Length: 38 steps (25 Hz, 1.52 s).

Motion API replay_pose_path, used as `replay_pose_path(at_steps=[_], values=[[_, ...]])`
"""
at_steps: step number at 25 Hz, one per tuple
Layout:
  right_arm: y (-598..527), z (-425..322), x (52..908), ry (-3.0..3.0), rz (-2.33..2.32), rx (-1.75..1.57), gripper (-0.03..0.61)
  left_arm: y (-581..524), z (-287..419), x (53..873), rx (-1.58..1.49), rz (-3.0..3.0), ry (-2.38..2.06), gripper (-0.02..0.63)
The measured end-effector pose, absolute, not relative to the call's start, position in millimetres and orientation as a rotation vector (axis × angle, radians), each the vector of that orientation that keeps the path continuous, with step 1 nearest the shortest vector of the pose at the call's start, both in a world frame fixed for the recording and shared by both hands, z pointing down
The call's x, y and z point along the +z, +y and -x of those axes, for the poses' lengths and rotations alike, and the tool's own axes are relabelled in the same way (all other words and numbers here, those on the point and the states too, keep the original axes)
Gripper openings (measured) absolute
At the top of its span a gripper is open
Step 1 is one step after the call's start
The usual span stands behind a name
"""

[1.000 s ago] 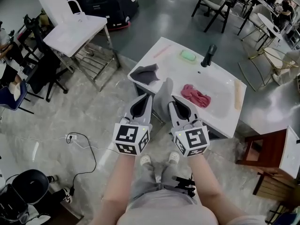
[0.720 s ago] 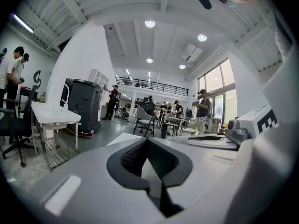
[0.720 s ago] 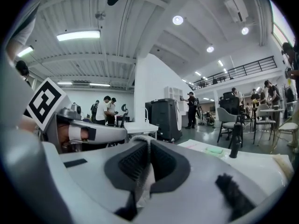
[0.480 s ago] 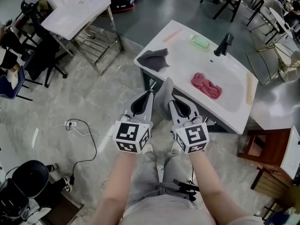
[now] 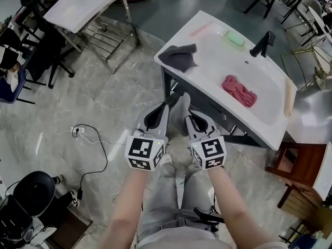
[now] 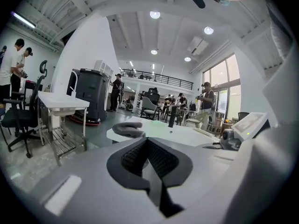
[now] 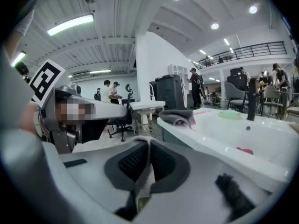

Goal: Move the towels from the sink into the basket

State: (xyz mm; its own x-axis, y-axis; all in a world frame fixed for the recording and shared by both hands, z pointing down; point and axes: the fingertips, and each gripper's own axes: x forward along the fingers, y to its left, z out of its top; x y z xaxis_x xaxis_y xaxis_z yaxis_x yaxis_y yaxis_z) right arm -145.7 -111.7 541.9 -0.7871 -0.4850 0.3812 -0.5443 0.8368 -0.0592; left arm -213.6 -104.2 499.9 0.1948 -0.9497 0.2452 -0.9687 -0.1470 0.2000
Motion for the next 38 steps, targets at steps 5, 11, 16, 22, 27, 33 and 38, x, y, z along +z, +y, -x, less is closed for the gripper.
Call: replay_pose_path(at_steps=[5,11,16,22,27,33,38], values=[[-108.6,153.5,586.9,-2.613,-0.726,0.293,0.018,-100.9,219.6,530.4,0.088,-2.139,-1.815,-0.002],[-105.1,166.3,635.7,-2.550,-0.669,0.324,0.018,-97.6,230.0,565.4,0.109,-2.094,-1.815,0.000],[-108.3,174.1,679.2,-2.490,-0.621,0.354,0.018,-101.9,238.4,594.6,0.117,-2.049,-1.812,0.002],[-117.0,178.5,720.6,-2.427,-0.573,0.391,0.018,-104.9,247.7,621.7,0.119,-1.991,-1.815,0.003],[-122.7,180.9,754.7,-2.355,-0.540,0.429,0.018,-106.5,250.7,633.9,0.123,-1.973,-1.812,0.006],[-126.9,187.7,794.7,-2.265,-0.516,0.443,0.020,-101.5,255.8,642.5,0.127,-1.956,-1.818,0.006],[-129.0,193.4,815.0,-2.202,-0.496,0.440,0.140,-95.1,264.3,646.3,0.125,-1.932,-1.835,0.006]])
